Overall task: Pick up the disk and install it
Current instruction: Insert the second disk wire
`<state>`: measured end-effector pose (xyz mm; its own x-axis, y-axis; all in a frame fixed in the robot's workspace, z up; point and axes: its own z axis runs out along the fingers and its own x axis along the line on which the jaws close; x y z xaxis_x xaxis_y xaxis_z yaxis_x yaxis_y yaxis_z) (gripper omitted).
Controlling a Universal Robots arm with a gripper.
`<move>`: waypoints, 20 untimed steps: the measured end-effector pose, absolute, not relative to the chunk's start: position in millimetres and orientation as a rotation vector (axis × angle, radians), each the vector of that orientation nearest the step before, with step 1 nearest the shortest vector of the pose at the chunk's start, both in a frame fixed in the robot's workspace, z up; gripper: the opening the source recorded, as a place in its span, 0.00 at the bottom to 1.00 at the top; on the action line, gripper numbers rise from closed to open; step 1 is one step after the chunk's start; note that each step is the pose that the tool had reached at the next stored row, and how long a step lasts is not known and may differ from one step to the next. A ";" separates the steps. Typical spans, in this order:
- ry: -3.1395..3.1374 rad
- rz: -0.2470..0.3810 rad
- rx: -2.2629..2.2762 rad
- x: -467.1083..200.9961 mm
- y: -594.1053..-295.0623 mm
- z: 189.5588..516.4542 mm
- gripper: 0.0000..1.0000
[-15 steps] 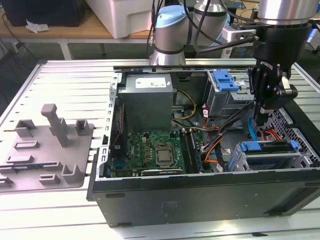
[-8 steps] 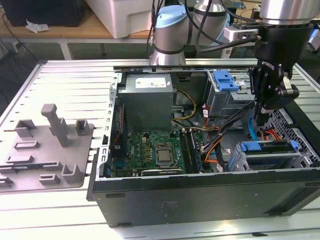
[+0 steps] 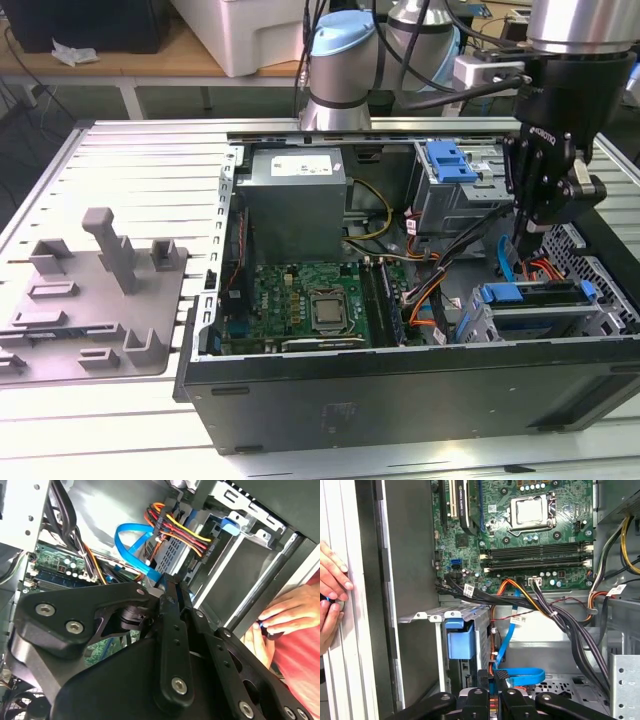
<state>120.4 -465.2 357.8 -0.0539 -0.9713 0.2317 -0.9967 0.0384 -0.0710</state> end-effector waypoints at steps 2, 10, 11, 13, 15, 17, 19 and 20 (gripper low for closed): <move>-2.170 0.314 2.072 122.8 -466.5 357.8 0.16; -2.139 0.255 2.056 140.3 -470.7 357.8 0.16; -2.135 0.249 2.054 141.6 -471.5 357.9 0.16; -2.128 0.234 2.050 143.9 -474.1 357.8 0.16; -2.123 0.224 2.047 145.1 -476.9 357.9 0.16; -2.116 0.211 2.043 147.0 -481.1 357.8 0.16; -2.111 0.201 2.040 148.2 -483.3 357.6 0.16; -2.109 0.197 2.039 148.7 -484.1 357.5 0.16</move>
<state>148.7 -484.1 357.5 -0.0276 -0.9715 0.2355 -0.9983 0.0389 0.0437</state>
